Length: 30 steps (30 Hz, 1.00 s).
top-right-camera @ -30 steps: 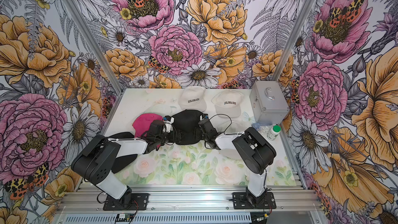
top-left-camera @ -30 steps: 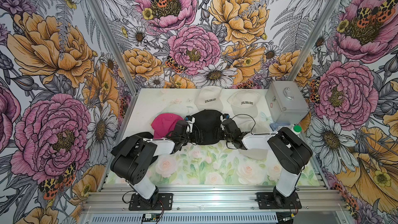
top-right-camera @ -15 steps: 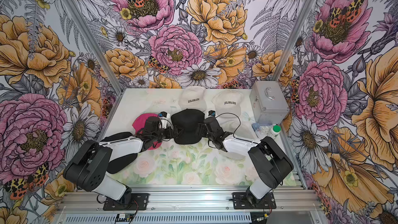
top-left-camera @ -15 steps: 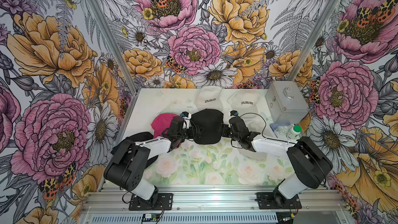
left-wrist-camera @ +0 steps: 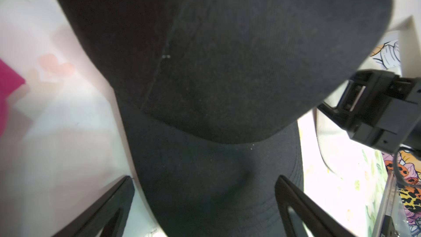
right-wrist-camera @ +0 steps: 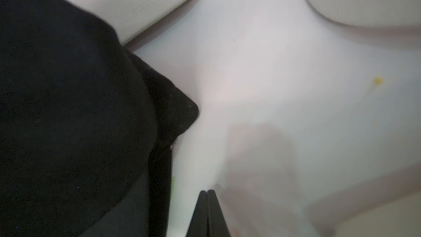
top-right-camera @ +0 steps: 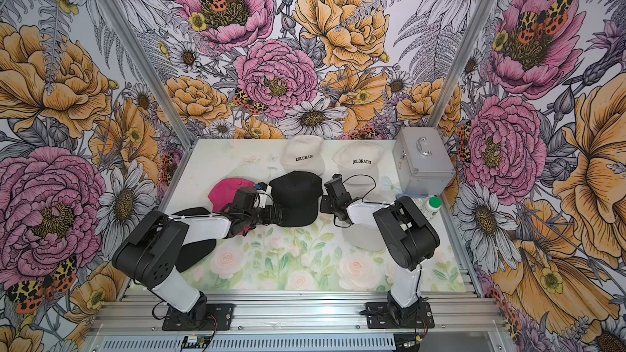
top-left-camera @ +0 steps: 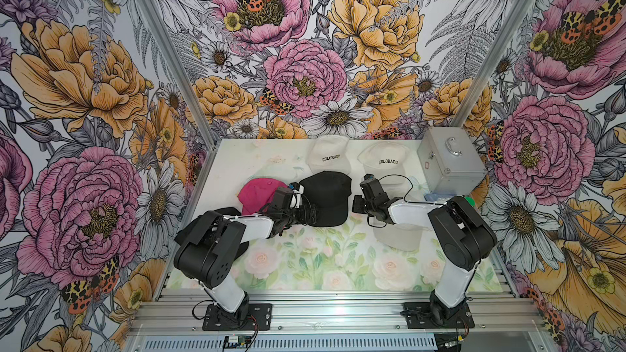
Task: Stack the baseball caps by color
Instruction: Place the baseball cap on the baseball cap.
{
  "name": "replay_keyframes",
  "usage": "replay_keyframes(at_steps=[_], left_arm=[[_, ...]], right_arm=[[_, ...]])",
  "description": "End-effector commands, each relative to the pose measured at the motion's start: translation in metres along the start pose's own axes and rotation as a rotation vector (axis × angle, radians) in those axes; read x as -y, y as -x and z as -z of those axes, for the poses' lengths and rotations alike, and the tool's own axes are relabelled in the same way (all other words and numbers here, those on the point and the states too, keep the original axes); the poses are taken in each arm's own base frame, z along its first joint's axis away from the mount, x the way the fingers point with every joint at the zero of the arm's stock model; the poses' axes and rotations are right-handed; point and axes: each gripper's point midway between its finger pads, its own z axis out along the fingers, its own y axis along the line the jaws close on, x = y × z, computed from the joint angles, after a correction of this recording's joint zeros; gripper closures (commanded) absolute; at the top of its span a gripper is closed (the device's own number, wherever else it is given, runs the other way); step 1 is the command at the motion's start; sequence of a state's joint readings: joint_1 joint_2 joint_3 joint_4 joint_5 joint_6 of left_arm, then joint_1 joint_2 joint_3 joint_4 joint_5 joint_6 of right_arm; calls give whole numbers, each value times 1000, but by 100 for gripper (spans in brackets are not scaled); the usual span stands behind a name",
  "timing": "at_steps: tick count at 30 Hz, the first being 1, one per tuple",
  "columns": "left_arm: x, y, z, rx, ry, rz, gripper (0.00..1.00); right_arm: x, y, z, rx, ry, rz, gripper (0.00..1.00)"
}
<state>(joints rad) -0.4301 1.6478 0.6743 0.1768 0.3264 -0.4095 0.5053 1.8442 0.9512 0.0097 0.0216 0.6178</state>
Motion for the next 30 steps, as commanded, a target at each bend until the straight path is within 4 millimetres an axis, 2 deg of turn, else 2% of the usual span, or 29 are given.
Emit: replay_keyframes(at_steps=[1,9,12,14,17,20,23,27,30], left_arm=[[3,4,-5,-2,1,-40,1],[31,8,-12,-16,-78,-92,1],[33,13,-11,-2,-79,-94,1],[29,17,-7,14,-62,-83,1],[22,23,2,32,-53,-39,1],[22,28,20,54,-49,-6,1],[21,30,45,75,13,10,1],[6,37,86,147,168,82,1],[-15,48,119,251,300,177,1]], right_arm=[[-17,6,-11,-7,35,24,100],[-38,-11,-17,-34,83,13,100],[-31,-5,-10,1,47,-14,100],[-19,3,-2,40,5,-31,100],[1,16,12,90,-47,-53,94],[20,26,32,139,-116,-45,87],[28,34,55,197,-136,-57,78],[18,48,85,273,-64,-86,64],[8,60,105,343,-2,-104,56]])
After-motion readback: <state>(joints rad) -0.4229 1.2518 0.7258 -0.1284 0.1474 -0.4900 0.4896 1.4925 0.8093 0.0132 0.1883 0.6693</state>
